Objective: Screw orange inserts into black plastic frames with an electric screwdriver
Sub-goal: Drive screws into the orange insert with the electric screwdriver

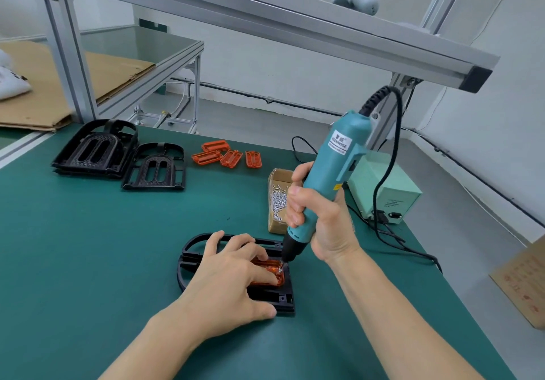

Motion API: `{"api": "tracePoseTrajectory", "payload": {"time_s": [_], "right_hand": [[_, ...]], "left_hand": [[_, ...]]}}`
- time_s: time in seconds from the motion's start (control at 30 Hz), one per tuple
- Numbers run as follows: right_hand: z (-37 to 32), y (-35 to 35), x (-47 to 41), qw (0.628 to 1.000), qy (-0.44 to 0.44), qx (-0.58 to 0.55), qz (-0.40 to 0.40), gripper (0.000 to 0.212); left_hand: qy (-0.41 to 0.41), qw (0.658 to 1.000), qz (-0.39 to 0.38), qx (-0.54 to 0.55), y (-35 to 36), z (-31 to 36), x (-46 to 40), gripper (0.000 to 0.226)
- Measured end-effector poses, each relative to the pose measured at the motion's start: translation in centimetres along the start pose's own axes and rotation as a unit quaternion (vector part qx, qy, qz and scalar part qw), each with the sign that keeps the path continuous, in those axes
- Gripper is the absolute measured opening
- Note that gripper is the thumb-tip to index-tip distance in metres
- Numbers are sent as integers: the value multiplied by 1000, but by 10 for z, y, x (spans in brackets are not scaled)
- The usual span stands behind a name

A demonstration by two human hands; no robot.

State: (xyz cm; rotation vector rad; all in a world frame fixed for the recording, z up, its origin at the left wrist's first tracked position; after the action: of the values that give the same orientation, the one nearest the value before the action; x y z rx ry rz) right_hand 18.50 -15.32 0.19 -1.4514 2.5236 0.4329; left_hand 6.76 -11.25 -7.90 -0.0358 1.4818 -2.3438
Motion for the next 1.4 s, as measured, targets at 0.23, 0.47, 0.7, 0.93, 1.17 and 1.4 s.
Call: {"api": "tracePoseTrajectory", "payload": {"time_s": [0.23, 0.47, 0.7, 0.93, 1.17, 1.4], "right_hand": [[-6, -6, -3, 996, 32, 67, -48, 19], [-2, -2, 0, 999, 12, 30, -27, 27], [-3, -1, 1, 999, -5, 35, -36, 28], [2, 1, 3, 995, 24, 4, -102, 28], [4, -6, 2, 996, 24, -19, -85, 27], [3, -14, 1, 998, 29, -18, -46, 25]], "left_hand": [[-15, 1000, -6, 26, 1, -2, 0, 49], [-16, 999, 2, 28, 2, -2, -1, 48], [-13, 999, 7, 33, 2, -3, -1, 48], [-14, 999, 5, 34, 2, -3, -1, 49], [-15, 999, 4, 37, 1, -2, 0, 48], [-16, 999, 1, 35, 1, -3, 0, 48]]}}
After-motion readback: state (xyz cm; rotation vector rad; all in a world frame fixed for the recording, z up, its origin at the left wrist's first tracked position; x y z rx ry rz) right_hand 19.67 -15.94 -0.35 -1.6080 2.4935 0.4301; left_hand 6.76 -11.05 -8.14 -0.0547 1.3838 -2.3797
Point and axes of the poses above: each hand's wrist, its own x-axis away from the middle knuckle, its own y-axis out of the palm, z = x × y, the point moved 6 cm from there along -x, towards the middle knuckle, and after that the axes turned 6 degrees about x, right-handed, at the moved point
